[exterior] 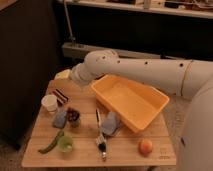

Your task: Place towel in paper cup

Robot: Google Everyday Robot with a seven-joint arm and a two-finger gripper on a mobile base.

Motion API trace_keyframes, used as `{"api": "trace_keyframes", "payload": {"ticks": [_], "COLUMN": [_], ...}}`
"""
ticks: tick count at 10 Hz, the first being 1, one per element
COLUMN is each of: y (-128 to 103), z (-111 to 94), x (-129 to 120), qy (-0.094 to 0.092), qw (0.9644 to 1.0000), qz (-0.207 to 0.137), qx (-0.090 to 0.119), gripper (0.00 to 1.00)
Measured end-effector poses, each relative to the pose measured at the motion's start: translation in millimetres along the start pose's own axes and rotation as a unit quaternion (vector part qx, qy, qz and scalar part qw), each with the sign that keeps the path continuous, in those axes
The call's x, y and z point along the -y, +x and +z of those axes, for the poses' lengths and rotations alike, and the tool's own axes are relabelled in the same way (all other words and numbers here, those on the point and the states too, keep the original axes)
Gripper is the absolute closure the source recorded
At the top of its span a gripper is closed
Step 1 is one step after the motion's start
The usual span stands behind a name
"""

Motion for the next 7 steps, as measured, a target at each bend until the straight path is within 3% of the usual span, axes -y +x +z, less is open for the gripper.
{"api": "trace_keyframes", "payload": {"ticks": [1,2,3,4,5,6,7], "y": [-3.2,-9.5,-17.8,-25.7,-35.2,-39.6,-37.3], "z": [0.2,3.2,5.8,7.0,4.6,-2.7,-9.5], "x": [1.3,1.5,4.0,9.3,23.2,41.3,54.4], "qy": [0.006,0.026,0.060,0.096,0.143,0.174,0.182], "qw": [1.0000,0.9995,0.9977,0.9943,0.9878,0.9820,0.9798], "qz": [-0.001,-0.002,-0.003,-0.002,0.001,0.010,0.019], "qx": [-0.002,-0.016,-0.032,-0.047,-0.061,-0.073,-0.080], "gripper": [0.20,0.20,0.20,0.20,0.20,0.20,0.20]}}
